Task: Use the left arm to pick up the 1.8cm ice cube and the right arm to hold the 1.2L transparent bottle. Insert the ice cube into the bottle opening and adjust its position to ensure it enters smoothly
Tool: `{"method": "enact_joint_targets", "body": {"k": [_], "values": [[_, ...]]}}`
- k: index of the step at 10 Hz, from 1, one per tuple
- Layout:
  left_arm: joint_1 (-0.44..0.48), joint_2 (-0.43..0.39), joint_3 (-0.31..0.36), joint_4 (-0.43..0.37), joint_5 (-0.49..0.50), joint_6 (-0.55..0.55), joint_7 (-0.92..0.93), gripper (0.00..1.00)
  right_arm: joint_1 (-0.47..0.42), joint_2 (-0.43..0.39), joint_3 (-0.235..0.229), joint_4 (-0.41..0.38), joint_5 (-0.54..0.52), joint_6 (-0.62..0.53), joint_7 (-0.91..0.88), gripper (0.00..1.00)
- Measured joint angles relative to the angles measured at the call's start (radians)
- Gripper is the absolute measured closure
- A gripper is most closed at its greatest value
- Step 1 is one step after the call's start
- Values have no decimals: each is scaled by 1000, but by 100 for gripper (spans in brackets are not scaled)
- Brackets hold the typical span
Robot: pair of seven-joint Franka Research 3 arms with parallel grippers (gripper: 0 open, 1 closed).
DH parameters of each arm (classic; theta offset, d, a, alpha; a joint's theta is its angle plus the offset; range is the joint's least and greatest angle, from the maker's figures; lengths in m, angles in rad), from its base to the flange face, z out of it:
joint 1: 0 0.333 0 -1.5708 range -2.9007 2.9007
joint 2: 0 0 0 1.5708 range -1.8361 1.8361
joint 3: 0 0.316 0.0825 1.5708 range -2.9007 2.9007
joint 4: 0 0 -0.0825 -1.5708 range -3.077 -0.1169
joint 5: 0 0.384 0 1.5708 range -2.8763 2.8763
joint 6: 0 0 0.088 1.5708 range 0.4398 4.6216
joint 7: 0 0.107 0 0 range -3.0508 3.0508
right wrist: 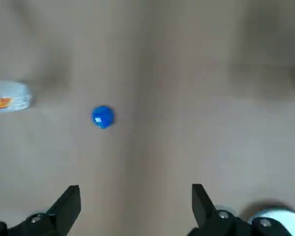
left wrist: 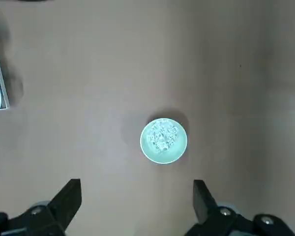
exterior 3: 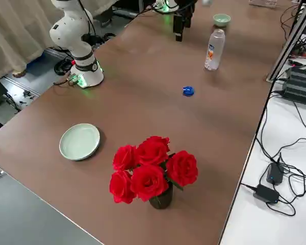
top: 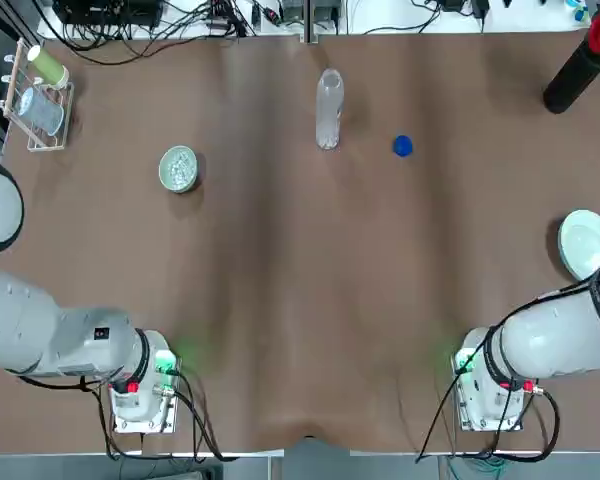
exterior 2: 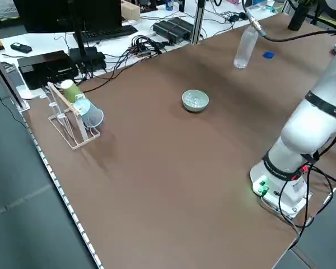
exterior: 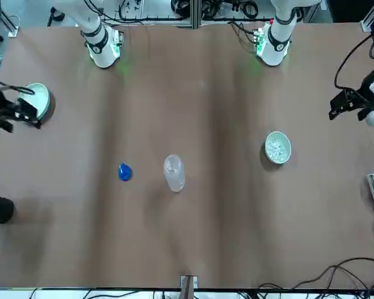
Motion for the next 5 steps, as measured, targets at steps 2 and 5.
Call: {"method": "enact_joint_targets", "body": {"k": [2,5], "values": [[8,1,0,-60,0,33,-2,1,9,71,2,-9,84,93,-95,0],[25,-36,0,-257,0,194,0,1,23,182,2,-32,302,293,-408,0]]}}
